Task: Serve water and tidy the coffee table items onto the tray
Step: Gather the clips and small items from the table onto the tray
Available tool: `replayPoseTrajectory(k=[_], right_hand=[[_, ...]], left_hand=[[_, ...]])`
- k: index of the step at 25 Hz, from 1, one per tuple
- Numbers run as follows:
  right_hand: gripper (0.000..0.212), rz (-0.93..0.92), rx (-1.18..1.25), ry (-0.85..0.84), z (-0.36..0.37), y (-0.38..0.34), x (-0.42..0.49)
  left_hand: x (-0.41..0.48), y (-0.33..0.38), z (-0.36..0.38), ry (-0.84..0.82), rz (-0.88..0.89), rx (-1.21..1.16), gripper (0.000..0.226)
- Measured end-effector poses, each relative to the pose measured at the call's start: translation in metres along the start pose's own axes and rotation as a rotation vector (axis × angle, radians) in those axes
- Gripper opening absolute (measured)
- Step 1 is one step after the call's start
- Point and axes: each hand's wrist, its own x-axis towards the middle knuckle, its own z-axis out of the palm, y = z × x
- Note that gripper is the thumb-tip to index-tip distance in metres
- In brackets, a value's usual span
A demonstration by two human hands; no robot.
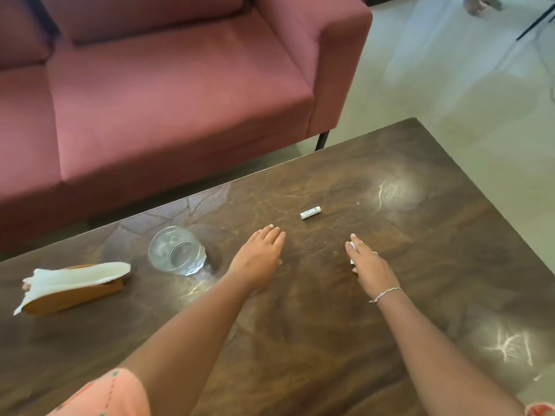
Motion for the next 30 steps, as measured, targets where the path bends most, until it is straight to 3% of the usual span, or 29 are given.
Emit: replayPoseTrajectory(k=[4,16,19,24,30], right_hand=[[0.065,0.055,0.027,0.002,0.008,0.001,0.003],[0.066,0.079,-0.010,-0.021,0.020,-0.001,0.010],[0.060,0.072,-0.032,-0.006,0.018,-0.003,0.008],[0.026,0.033,0.041,0.151,0.008,-0.011,0.002],[0.026,0.075,0.043,0.195,0.014,-0.032,-0.007]], left_hand=[[0.053,0.014,-0.001,0.066,-0.021,-0.079,0.036],[0.123,0.039,0.009,0.119,-0.276,-0.160,0.025],[0.102,0.030,0.004,0.158,-0.349,-0.253,0.017],[0.014,0.000,0.003,0.329,-0.482,-0.534,0.004],[-0.096,-0.034,0.019,0.446,-0.692,-0.771,0.010]])
